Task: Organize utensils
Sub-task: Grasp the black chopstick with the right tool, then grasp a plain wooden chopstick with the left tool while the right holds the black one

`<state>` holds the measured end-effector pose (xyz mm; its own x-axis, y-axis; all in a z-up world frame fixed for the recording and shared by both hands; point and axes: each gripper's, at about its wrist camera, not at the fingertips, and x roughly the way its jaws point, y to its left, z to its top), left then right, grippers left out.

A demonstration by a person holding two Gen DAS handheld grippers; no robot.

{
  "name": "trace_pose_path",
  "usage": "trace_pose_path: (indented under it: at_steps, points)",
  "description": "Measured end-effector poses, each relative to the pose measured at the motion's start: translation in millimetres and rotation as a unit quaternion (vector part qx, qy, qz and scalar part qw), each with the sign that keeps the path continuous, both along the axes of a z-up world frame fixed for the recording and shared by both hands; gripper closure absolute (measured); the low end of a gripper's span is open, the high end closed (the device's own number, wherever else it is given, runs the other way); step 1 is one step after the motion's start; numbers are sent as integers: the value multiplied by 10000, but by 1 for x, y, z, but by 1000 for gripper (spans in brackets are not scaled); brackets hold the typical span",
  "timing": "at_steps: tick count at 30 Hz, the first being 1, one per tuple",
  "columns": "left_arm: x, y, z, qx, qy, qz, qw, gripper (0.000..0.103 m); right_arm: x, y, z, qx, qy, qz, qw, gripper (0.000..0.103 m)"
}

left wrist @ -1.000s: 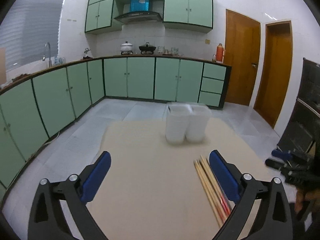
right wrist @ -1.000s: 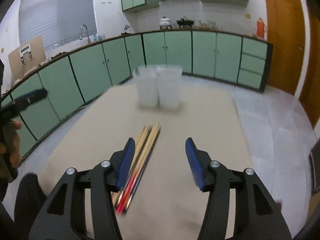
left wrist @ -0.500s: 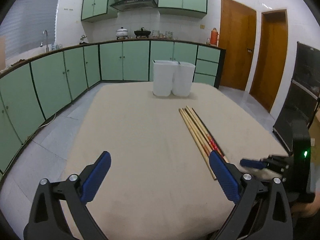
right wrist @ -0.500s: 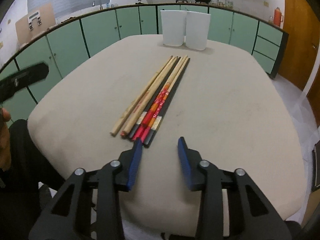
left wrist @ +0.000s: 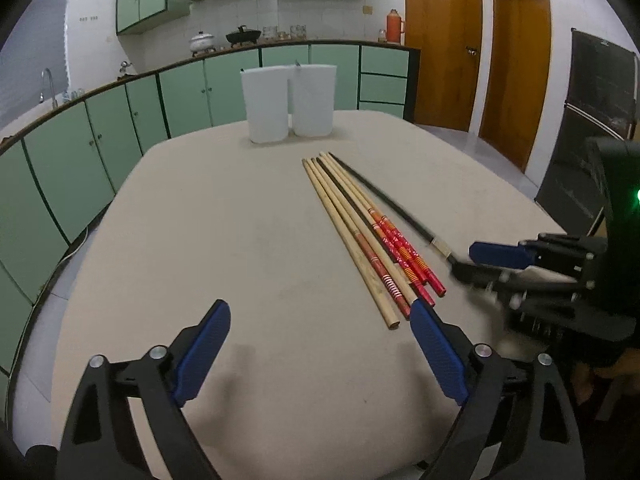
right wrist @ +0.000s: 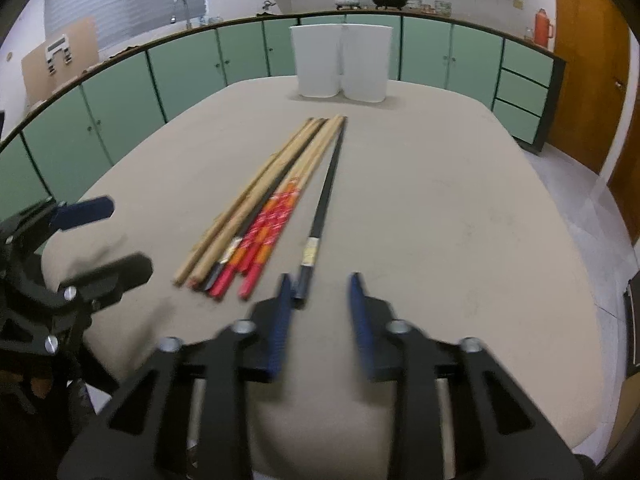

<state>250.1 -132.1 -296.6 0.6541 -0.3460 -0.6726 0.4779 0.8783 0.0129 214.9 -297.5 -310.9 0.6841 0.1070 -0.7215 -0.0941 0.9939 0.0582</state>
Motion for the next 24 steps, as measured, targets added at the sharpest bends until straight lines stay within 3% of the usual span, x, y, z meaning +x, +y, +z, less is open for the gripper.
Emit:
trace_pose_path:
  at_steps: [2, 6, 10, 12, 14, 17, 22, 24]
  points:
    - [2, -3, -4, 24, 66, 1, 10000, 19, 3, -8, -1, 59, 7, -57, 10000, 97]
    - [-1, -13, -13, 157, 66, -51, 9998, 21, -1, -17, -1, 98, -36, -176, 9998, 97]
    - [3, -19, -18, 318, 10, 148, 9994, 31, -2, -19, -1, 109, -60, -243, 9996, 97]
    - [5, -18, -18, 248, -3, 197, 9995, 42, -3, -18, -1, 85, -78, -262, 9996, 97]
    - [7, -16, -16, 188, -44, 282, 9994, 62, -2, -18, -1, 82, -88, -289, 9995, 97]
    - [9, -10, -15, 57, -56, 398, 9992, 80, -2, -14, -2, 107, -102, -277, 9995, 94]
    - [12, -12, -16, 24, -79, 374, 9993, 80, 2, -6, -2, 9, -164, -316, 9994, 92]
    - [11, -13, -16, 38, -131, 381, 9992, 80, 3, -5, -2, -101, -186, -485, 9986, 97]
